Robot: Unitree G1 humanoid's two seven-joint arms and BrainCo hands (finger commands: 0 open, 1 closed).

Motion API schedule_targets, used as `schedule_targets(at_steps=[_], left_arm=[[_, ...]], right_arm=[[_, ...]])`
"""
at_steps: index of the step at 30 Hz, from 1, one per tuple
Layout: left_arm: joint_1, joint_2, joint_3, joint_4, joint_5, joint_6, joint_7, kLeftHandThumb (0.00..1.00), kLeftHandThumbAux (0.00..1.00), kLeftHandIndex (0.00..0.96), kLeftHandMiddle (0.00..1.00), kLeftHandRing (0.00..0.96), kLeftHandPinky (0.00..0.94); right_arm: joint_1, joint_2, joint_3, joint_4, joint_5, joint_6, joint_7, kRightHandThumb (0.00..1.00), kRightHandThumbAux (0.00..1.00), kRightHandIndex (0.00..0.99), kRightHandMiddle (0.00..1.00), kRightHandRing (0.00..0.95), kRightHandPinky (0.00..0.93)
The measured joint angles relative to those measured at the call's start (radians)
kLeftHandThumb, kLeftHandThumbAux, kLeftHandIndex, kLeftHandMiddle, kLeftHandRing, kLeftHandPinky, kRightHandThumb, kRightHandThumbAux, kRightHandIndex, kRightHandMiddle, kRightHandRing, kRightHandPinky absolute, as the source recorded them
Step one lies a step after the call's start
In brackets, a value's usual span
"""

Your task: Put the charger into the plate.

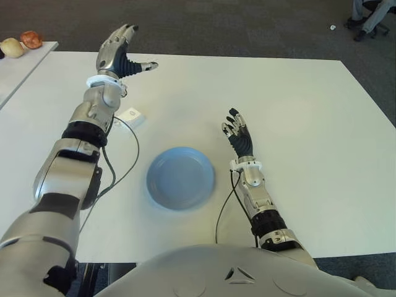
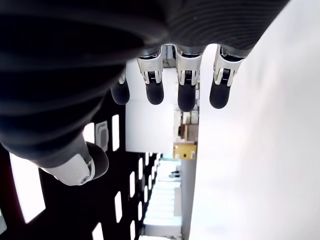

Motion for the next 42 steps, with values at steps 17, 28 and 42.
schedule_targets(at_steps=[17, 28, 42], left_arm=[[-0.01, 0.0, -0.201, 0.219, 0.104, 0.084, 0.037, 0.011, 0.395, 0.0, 0.0, 0.0, 0.0], [0.012, -0.028, -0.205, 0.236, 0.068, 0.102, 0.0, 0.0, 0.395, 0.0, 0.0, 0.0, 0.0], [0.071, -0.029, -0.213, 0.259, 0.067, 0.119, -0.01, 0.0, 0.401, 0.0, 0.0, 0.0, 0.0]], right_arm=[[0.049, -0.001, 0.019, -0.074, 0.008, 0.001, 0.021, 0.035, 0.584, 0.014, 0.112, 0.117, 0.147], [0.061, -0.001, 0.018, -0.095, 0.018, 0.004, 0.024, 0.017, 0.586, 0.02, 0.12, 0.12, 0.136], [0.062, -0.001, 0.016, -0.103, 0.025, 0.009, 0.03, 0.025, 0.593, 0.025, 0.126, 0.125, 0.151]])
